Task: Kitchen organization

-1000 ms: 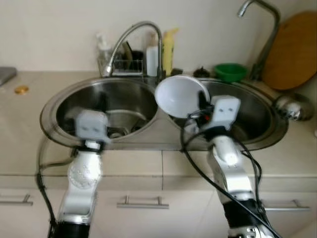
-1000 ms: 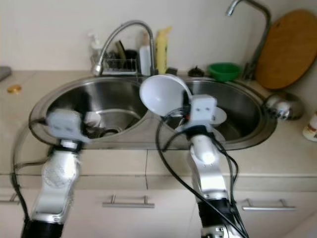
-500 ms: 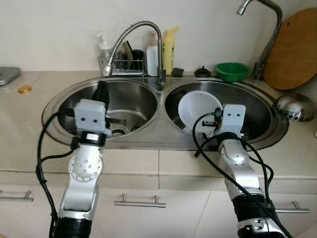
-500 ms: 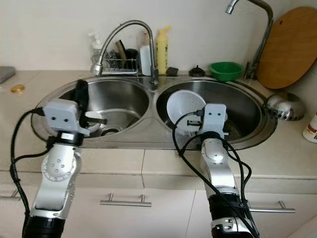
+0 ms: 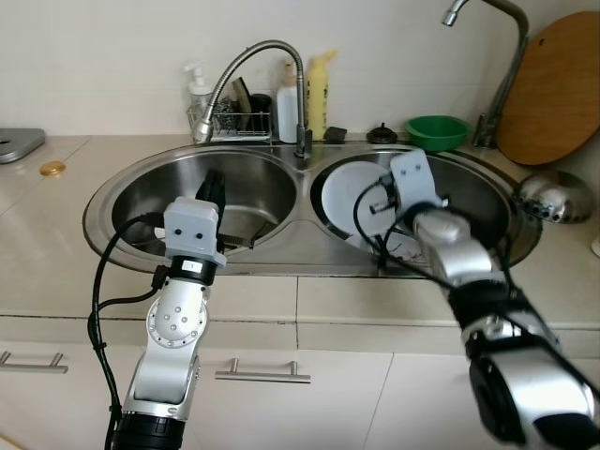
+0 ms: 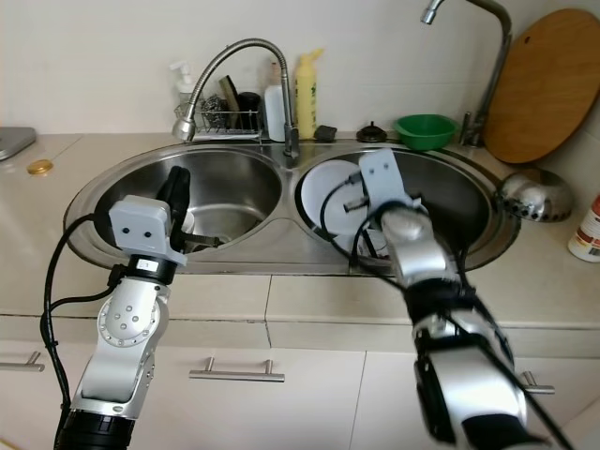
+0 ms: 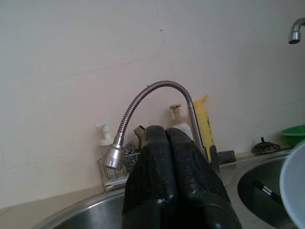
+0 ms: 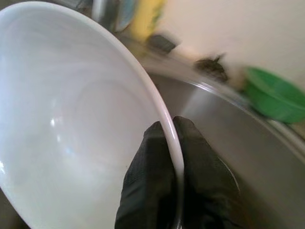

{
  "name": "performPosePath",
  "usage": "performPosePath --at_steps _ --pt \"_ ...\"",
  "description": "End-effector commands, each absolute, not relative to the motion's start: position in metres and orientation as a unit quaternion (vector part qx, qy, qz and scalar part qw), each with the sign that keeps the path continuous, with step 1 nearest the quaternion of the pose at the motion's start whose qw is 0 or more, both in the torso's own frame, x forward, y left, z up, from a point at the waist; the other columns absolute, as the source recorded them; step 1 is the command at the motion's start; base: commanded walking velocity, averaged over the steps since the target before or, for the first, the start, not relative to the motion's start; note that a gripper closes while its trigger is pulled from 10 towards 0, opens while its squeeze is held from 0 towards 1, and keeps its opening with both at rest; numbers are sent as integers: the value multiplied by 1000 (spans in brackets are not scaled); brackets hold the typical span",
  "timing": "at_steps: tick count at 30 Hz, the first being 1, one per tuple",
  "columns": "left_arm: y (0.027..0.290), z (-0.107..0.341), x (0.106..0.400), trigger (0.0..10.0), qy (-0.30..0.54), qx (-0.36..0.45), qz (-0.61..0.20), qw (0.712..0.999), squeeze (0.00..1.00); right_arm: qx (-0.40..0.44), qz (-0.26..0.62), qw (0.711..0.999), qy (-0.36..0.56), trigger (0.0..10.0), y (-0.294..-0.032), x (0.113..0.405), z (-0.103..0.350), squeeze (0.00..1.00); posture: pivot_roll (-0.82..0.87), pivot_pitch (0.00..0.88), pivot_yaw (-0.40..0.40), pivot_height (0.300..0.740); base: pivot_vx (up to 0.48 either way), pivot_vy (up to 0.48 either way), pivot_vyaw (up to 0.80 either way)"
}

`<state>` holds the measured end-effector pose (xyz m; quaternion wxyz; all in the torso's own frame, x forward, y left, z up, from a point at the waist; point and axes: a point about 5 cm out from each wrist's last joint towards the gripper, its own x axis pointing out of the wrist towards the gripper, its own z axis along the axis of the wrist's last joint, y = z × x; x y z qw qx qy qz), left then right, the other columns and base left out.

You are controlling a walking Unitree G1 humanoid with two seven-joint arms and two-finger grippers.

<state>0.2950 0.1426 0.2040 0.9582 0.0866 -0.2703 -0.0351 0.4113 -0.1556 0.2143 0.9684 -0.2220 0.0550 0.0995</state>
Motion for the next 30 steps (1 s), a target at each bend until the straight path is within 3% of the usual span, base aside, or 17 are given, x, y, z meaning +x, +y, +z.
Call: performPosePath --at_steps 1,11,12,13,14,15,19,26,30 --pt "139 203 298 10000 -265 87 -42 959 0 -265 162 942 126 10000 -150 408 191 0 -94 0 46 740 0 0 0" --pt "143 204 299 10000 -267 90 -35 959 0 -313 205 905 203 10000 -154 400 156 0 -76 0 34 740 0 0 0" --pt "145 203 298 10000 -265 92 -32 959 0 -308 206 905 207 10000 -156 400 155 227 -73 0 34 740 0 0 0" --pt "145 203 298 10000 -265 92 -32 959 0 -308 206 905 207 10000 -156 400 155 227 -73 0 34 740 0 0 0" --pt "145 202 298 10000 -262 91 -32 960 0 -296 210 909 204 10000 -156 400 156 780 -74 0 33 740 0 0 0" --pt "145 200 297 10000 -259 90 -32 961 0 -275 218 915 199 10000 -155 400 158 1000 -73 0 33 740 0 0 0" --pt "145 200 297 10000 -259 90 -32 961 0 -266 219 918 196 10000 -155 400 159 1000 -73 0 34 740 0 0 0" --pt "145 196 298 10000 -244 88 -31 965 0 -206 163 960 93 10000 -158 410 192 1000 -67 0 34 740 0 0 0" --pt "145 193 297 10000 -239 88 -33 967 0 -210 166 961 69 10000 -154 409 196 1000 -65 0 33 740 0 0 0"
